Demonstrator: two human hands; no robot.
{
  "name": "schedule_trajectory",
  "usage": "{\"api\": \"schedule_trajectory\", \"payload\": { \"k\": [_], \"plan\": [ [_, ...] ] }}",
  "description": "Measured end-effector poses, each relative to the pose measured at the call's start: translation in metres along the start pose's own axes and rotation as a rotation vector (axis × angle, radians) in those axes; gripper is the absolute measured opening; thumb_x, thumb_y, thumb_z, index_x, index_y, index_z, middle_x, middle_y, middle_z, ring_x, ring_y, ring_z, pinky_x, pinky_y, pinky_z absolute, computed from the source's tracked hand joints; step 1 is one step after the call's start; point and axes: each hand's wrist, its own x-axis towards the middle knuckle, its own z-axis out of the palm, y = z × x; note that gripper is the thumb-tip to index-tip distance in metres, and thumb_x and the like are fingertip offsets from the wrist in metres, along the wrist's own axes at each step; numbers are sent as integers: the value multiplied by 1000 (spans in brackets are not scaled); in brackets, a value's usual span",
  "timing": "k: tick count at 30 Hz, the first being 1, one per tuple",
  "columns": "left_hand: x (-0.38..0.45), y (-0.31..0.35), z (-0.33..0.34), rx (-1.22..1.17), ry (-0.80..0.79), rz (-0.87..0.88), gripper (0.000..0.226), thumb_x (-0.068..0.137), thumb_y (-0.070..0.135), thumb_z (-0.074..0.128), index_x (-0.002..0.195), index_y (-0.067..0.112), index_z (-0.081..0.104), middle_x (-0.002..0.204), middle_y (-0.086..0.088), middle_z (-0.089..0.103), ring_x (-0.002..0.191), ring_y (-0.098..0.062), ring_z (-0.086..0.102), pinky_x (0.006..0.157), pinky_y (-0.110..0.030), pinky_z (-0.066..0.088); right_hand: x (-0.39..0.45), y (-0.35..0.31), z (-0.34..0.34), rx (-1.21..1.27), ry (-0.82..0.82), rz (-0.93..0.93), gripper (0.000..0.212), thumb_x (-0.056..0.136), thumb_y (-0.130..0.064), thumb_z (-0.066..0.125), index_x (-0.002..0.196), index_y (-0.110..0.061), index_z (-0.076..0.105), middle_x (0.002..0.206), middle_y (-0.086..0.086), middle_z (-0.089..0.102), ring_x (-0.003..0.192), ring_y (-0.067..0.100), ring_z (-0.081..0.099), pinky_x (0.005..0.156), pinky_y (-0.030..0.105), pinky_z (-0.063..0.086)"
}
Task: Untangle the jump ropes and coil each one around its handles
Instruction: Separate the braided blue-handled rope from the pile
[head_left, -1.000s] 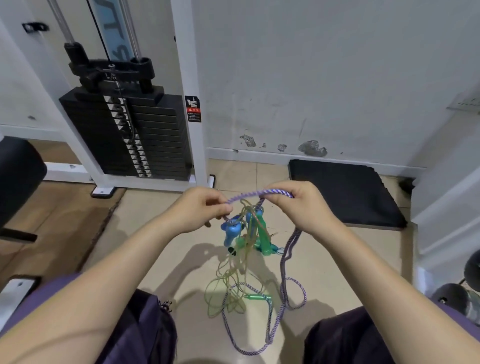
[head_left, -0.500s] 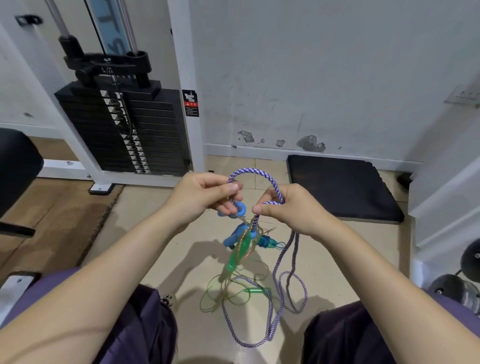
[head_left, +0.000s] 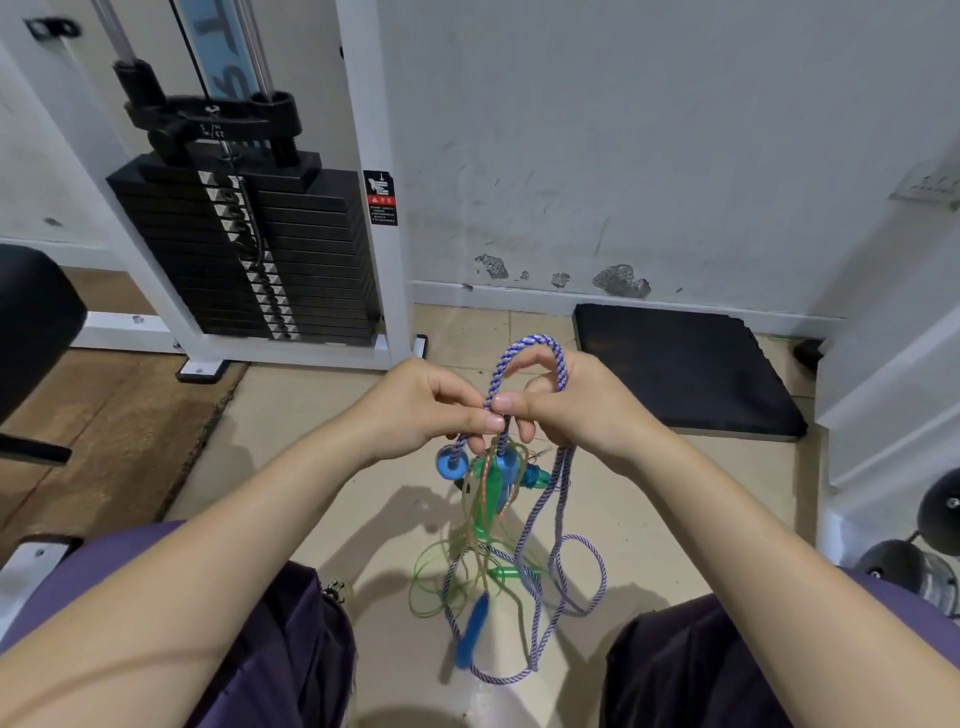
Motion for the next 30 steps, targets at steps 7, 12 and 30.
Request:
{"api": "schedule_trajectory", "payload": {
  "k": [7, 12, 30],
  "plan": [
    [5, -12, 0, 73, -45, -38, 9, 81, 15, 79, 83, 7, 77, 76, -5, 71, 70, -8, 57, 69, -17, 46, 2, -1, -1, 55, 100, -75, 15, 89, -9, 68, 79, -7, 57, 49, 6, 51, 36, 5, 35, 41, 12, 29],
    [8, -21, -3, 101, 11, -43, 18, 94, 21, 65, 86, 7, 73, 90, -12, 75, 82, -12, 64, 84, -30, 51, 2, -1, -12, 153, 201, -68, 21, 92, -10, 65, 77, -13, 50, 52, 10, 49, 35, 6, 31, 39, 13, 28],
    [9, -17, 1, 44, 9, -167, 19, 77, 18, 83, 93, 16, 73, 58, 1, 56, 46, -13, 45, 44, -22, 37, 0, 3, -29, 22, 180, 20, 9, 92, -18, 66, 88, -10, 66, 51, 4, 51, 38, 10, 31, 42, 21, 25]
  ]
}}
